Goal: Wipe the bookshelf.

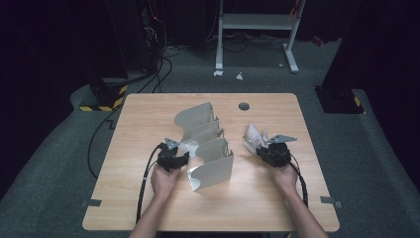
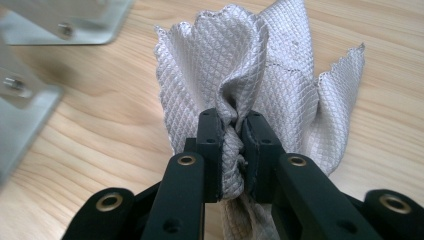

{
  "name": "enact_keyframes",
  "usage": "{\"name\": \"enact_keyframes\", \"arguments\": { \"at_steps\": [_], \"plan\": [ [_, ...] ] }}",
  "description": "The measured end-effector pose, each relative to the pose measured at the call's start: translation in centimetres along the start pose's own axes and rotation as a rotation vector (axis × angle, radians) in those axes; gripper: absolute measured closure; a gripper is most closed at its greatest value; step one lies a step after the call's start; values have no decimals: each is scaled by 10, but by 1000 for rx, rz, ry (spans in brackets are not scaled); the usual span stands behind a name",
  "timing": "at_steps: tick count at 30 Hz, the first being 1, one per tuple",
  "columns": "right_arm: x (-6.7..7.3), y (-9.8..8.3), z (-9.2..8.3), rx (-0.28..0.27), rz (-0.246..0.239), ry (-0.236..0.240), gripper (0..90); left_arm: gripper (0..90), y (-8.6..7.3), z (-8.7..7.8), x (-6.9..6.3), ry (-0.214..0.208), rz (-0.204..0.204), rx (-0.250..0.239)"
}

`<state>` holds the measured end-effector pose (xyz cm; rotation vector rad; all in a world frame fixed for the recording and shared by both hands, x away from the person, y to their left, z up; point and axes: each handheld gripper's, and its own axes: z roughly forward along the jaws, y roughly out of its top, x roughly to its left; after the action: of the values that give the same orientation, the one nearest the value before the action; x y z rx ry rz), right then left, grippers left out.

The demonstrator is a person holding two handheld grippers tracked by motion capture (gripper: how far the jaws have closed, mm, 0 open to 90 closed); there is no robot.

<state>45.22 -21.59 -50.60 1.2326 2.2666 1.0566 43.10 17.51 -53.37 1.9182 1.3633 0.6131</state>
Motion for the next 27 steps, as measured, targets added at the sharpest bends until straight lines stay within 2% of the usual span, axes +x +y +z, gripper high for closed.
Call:
{"name": "enact_keyframes", "arguments": {
  "at_steps": [3,4,6,7,8,12,14,15,16,20,21,23,27],
  "plan": [
    [-10,-9,-6,10,24,-48,788,404,0,0,0,-3,1,0],
    [-10,-9,-6,10,24,-48,788,404,0,-1,0,-4,2,0],
    [-12,-13,-7,11,30,-62,732,404,-1,-1,0,-10,3,0],
    [-12,-14,-9,17,32,-81,653,404,-2,-2,0,-14,5,0],
    [-12,-14,-9,17,32,-81,653,404,-2,-2,1,-18,9,1],
    [-9,-16,-17,-24,51,-85,534,405,-2,-6,2,-31,16,23],
    [-5,-16,-24,-50,41,-87,510,404,0,-8,4,-38,19,39],
    [0,-15,-32,-84,23,-89,504,405,2,-9,4,-35,26,39],
    [0,-15,-32,-84,23,-89,504,405,3,-11,5,-35,26,33],
    [11,-15,-43,-134,15,-41,530,422,9,-20,12,-57,-10,-20],
    [14,-15,-43,-135,17,-15,533,423,12,-21,14,-61,-13,-7],
    [20,-17,-40,-113,18,36,538,408,18,-23,17,-58,-1,6],
    [40,-26,-25,-63,-38,109,533,408,30,-28,23,-49,-5,-25]
  ]
}}
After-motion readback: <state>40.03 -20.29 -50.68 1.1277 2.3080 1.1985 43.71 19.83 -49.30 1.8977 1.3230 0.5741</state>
